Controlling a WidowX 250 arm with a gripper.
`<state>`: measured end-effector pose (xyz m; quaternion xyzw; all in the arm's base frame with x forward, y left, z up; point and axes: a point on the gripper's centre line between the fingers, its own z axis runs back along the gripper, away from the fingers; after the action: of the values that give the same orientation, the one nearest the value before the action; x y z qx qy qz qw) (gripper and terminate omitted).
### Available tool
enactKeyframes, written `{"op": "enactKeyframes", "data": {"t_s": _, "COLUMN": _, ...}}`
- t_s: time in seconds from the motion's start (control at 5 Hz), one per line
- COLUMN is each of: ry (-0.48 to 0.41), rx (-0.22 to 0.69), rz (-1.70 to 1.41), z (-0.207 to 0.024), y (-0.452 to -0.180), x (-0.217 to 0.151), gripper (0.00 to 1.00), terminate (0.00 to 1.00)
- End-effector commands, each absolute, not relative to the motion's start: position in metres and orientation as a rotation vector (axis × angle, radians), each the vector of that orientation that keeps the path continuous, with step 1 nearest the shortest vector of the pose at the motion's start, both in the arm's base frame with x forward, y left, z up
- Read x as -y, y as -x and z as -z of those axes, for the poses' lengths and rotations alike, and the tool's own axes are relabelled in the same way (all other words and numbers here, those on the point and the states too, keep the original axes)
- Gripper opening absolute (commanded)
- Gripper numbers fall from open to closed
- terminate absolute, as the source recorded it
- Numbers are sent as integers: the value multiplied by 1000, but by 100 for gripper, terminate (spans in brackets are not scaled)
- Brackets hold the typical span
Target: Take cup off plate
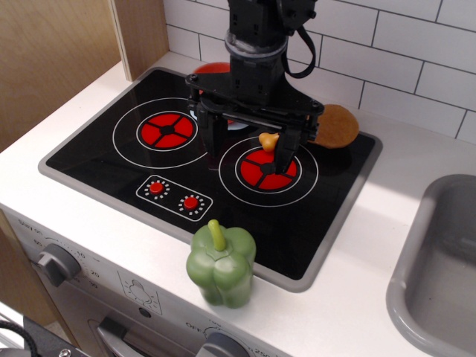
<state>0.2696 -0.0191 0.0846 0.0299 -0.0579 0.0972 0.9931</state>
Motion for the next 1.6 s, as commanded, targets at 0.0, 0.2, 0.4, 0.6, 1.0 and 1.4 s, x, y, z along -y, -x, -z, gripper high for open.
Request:
{"op": "enactKeyframes", "data": {"t_s": 0.0, "ry": -60, "rx": 116, "rz": -195, "z": -85, "y": -270, "x": 19, "gripper": 100, "terminate": 0}}
{"op": "enactKeyframes", "data": {"t_s": 0.2, "ry": -51, "rx": 138, "rz": -191, "z": -85, "y": -276, "x": -2, "gripper": 100, "terminate": 0}}
{"op": "enactKeyframes", "data": {"t_s": 0.4, "ry": -20, "rx": 144, "rz": -174, "z": -91, "y": -282, "x": -24, "gripper": 100, "terminate": 0}}
{"op": "enactKeyframes", "data": {"t_s": 0.6, "ry": -7, "rx": 139, "rz": -179, "z": -89, "y": -289, "x": -40, "gripper": 100, "terminate": 0}}
{"op": "enactKeyframes", "data": {"t_s": 1.0, "ry": -5, "rx": 154, "rz": -198, "z": -90, "y": -308, "x": -47, "gripper": 100, "terminate": 0}}
{"op": "enactKeyframes", "data": {"t_s": 1.4, "ry": -37, "rx": 234, "rz": -211, "z": -80, "y": -315, "x": -42, "gripper": 100, "terminate": 0}}
